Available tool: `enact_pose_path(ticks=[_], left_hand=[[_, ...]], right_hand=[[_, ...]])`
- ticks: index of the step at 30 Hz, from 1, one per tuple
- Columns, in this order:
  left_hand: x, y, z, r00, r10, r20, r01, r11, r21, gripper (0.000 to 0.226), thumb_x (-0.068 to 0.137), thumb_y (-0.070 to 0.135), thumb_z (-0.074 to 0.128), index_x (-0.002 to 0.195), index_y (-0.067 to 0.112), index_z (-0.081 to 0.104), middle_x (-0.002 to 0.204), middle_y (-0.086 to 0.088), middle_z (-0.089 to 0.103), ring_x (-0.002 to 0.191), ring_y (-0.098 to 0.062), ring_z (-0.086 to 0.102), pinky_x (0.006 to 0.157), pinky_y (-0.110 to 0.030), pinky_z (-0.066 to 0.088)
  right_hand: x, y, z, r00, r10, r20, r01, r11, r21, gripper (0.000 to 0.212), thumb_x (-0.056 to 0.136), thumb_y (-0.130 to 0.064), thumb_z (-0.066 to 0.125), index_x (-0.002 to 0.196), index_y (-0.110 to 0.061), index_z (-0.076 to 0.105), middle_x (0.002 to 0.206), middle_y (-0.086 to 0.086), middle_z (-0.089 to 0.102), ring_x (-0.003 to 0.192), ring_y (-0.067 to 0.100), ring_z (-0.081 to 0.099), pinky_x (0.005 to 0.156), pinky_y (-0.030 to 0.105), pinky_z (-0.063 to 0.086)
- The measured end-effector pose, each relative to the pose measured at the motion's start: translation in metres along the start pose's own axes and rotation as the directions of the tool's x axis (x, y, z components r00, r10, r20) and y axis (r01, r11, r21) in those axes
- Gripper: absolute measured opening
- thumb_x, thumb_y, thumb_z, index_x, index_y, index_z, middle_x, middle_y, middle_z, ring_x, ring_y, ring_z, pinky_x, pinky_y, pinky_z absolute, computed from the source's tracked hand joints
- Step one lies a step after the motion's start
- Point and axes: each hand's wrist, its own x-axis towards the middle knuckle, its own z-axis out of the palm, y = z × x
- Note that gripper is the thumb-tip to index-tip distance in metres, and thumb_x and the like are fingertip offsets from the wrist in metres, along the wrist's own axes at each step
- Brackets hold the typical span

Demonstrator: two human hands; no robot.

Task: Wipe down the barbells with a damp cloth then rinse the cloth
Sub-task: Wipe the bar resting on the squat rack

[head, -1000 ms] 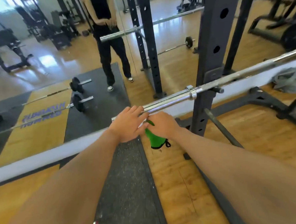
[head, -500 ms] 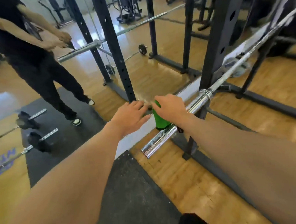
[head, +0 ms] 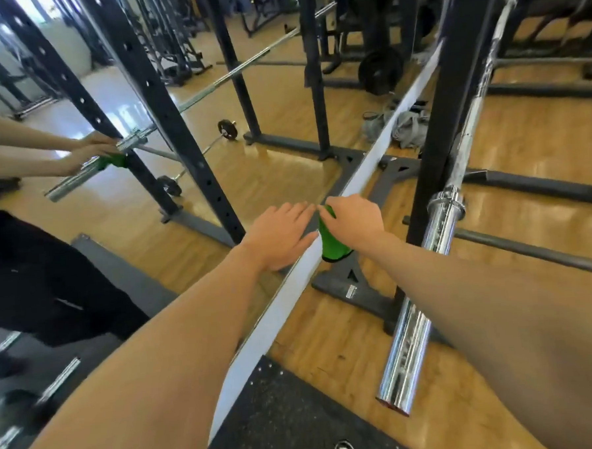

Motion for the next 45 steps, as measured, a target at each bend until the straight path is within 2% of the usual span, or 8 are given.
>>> enact_pose_path(ticks=[4, 10, 18, 22, 24, 28, 40, 45], left_hand=[[0.029, -0.037, -0.007, 0.992, 0.123, -0.032, -0.122, 0.992, 0.045, 0.069, 0.106, 0.053, 0.018, 0.158, 0.008, 0.02, 0.162, -0.008, 0.029, 0.142, -0.024, 0.034, 0.11, -0.038, 0.031], [0.112, -0.04, -0.04, 0.888, 0.426, -0.173, -0.42, 0.905, 0.073, 0.072, 0.104, 0.054, 0.03, 0.154, 0.002, 0.031, 0.158, -0.013, 0.037, 0.143, -0.026, 0.036, 0.114, -0.038, 0.032], [0.215, 0.026, -0.077, 0.578, 0.751, -0.321, -0.769, 0.632, 0.096, 0.084, 0.093, 0.06, 0.026, 0.151, -0.001, 0.036, 0.153, -0.018, 0.043, 0.141, -0.03, 0.04, 0.117, -0.043, 0.033], [0.231, 0.063, -0.089, 0.425, 0.855, -0.299, -0.86, 0.484, 0.163, 0.09, 0.091, 0.066, 0.016, 0.156, 0.004, 0.027, 0.16, -0.013, 0.034, 0.147, -0.027, 0.033, 0.118, -0.044, 0.032], [0.233, 0.087, -0.095, 0.332, 0.9, -0.281, -0.899, 0.392, 0.194, 0.095, 0.089, 0.07, 0.012, 0.157, 0.004, 0.023, 0.161, -0.012, 0.031, 0.149, -0.026, 0.029, 0.119, -0.044, 0.029], [0.242, 0.136, -0.108, 0.178, 0.953, -0.245, -0.944, 0.236, 0.23, 0.098, 0.091, 0.074, 0.015, 0.158, 0.003, 0.017, 0.164, -0.013, 0.023, 0.152, -0.025, 0.022, 0.122, -0.044, 0.025], [0.21, 0.191, -0.069, -0.162, 0.944, -0.288, -0.985, -0.136, 0.109, 0.102, 0.094, 0.073, 0.037, 0.158, -0.001, 0.007, 0.164, -0.016, 0.02, 0.154, -0.026, 0.015, 0.124, -0.043, 0.02], [0.211, 0.191, -0.038, -0.335, 0.927, -0.17, -0.937, -0.309, 0.163, 0.112, 0.089, 0.082, 0.035, 0.16, 0.003, 0.0, 0.168, -0.011, 0.007, 0.155, -0.024, 0.007, 0.122, -0.047, 0.02]], right_hand=[[0.03, -0.013, -0.006, 0.999, 0.041, -0.007, -0.042, 0.999, -0.017, 0.035, 0.106, -0.041, 0.038, 0.08, -0.021, 0.05, 0.068, -0.005, 0.045, 0.071, 0.026, 0.054, 0.058, 0.034, 0.038], [0.053, 0.022, -0.032, 0.959, 0.248, -0.133, -0.256, 0.966, -0.045, 0.031, 0.102, -0.04, 0.043, 0.095, -0.018, 0.063, 0.083, 0.003, 0.065, 0.077, 0.03, 0.064, 0.059, 0.035, 0.041], [0.015, 0.073, -0.085, 0.685, 0.612, -0.396, -0.667, 0.745, -0.001, 0.029, 0.1, -0.039, 0.047, 0.101, -0.015, 0.064, 0.091, 0.008, 0.071, 0.086, 0.032, 0.065, 0.061, 0.035, 0.04], [-0.024, 0.077, -0.098, 0.559, 0.704, -0.438, -0.769, 0.638, 0.044, 0.028, 0.101, -0.041, 0.045, 0.092, -0.019, 0.06, 0.083, 0.002, 0.068, 0.077, 0.026, 0.065, 0.061, 0.037, 0.051], [-0.042, 0.079, -0.101, 0.488, 0.749, -0.448, -0.822, 0.567, 0.053, 0.029, 0.102, -0.041, 0.045, 0.092, -0.018, 0.06, 0.077, -0.001, 0.062, 0.07, 0.023, 0.061, 0.053, 0.031, 0.043], [-0.078, 0.095, -0.107, 0.338, 0.802, -0.492, -0.889, 0.444, 0.113, 0.029, 0.102, -0.04, 0.046, 0.095, -0.018, 0.063, 0.073, -0.005, 0.058, 0.066, 0.019, 0.056, 0.047, 0.026, 0.031], [-0.173, 0.074, -0.086, 0.255, 0.824, -0.506, -0.917, 0.373, 0.145, 0.028, 0.101, -0.046, 0.05, 0.116, -0.028, 0.066, 0.087, -0.008, 0.069, 0.078, 0.018, 0.065, 0.051, 0.027, 0.038], [-0.198, 0.032, -0.064, 0.131, 0.887, -0.444, -0.946, 0.245, 0.211, 0.035, 0.102, -0.057, 0.043, 0.113, -0.03, 0.062, 0.092, -0.007, 0.071, 0.08, 0.016, 0.065, 0.055, 0.032, 0.046]])
